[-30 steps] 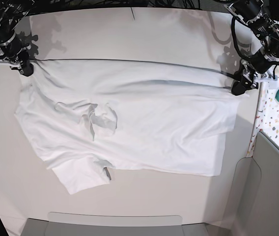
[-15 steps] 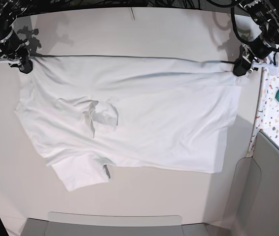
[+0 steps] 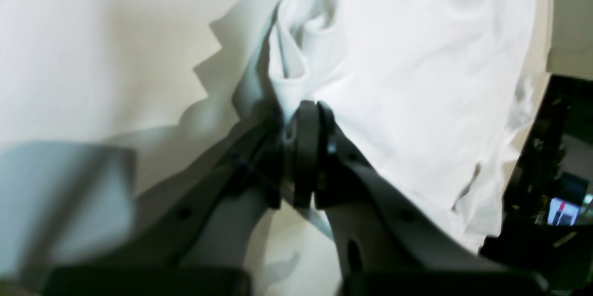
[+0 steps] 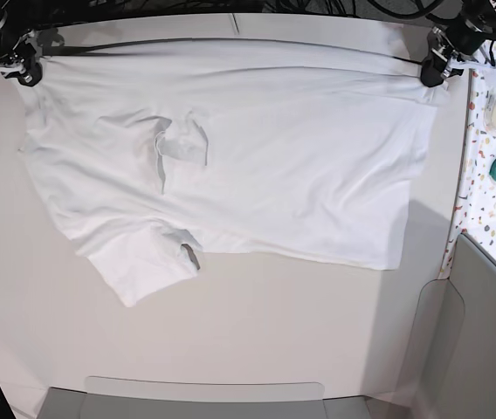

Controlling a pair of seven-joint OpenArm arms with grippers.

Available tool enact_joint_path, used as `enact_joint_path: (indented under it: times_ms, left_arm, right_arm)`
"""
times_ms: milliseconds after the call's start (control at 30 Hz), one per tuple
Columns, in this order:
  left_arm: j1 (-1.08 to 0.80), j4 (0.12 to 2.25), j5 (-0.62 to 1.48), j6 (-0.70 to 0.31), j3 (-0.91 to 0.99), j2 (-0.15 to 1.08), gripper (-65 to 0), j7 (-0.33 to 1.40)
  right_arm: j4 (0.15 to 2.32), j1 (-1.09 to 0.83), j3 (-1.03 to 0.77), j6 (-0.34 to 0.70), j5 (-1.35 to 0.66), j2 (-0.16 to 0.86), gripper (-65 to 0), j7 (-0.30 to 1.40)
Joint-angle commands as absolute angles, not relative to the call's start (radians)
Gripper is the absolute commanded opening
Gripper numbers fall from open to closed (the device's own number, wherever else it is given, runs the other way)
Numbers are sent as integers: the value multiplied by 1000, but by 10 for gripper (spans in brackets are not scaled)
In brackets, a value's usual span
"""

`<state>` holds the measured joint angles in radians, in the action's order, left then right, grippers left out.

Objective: Layout the t-shirt on the table in an organized manner, then fold the t-shirt properly
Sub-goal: 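Pull the held shirt edge with both grippers away from the hem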

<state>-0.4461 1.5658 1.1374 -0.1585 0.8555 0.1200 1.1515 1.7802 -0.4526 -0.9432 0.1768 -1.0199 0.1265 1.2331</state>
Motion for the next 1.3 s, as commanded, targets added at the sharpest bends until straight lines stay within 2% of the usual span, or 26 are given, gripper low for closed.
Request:
enact_joint_path:
  times_ms: [0,600,700,833,967,1100,1267]
  left_arm:
    - [-463,1575,1090,-147,880,130,-649,1138]
    - [-552,1577,1095,-147,888,71,-644,1139]
    - [-550,1577,1092,-147,888,68,-605,1139]
    - [-550,1577,1095,-145,888,68,-509,1139]
    - [-544,1578,1098,-145,889,73,-492,1199]
    - [-538,1601,1119,-148,891,77,-492,1270]
    - [-541,1687,1207,-148,891,128,-492,1280]
  right_arm:
    - [1797,-466,-966,182,-1021,145,-650,1191]
    - [1794,-509,-970,182,-1012,147,-650,1191]
    - [1794,-512,-970,182,-1012,151,-648,1191]
    - [1796,-513,-972,182,-1020,153,-509,1191]
    - [1797,-506,-972,182,-1021,171,-401,1193]
    - [1797,-506,-974,182,-1067,205,-367,1193]
    - [1797,-503,-1027,182,-1116,242,-368,1193]
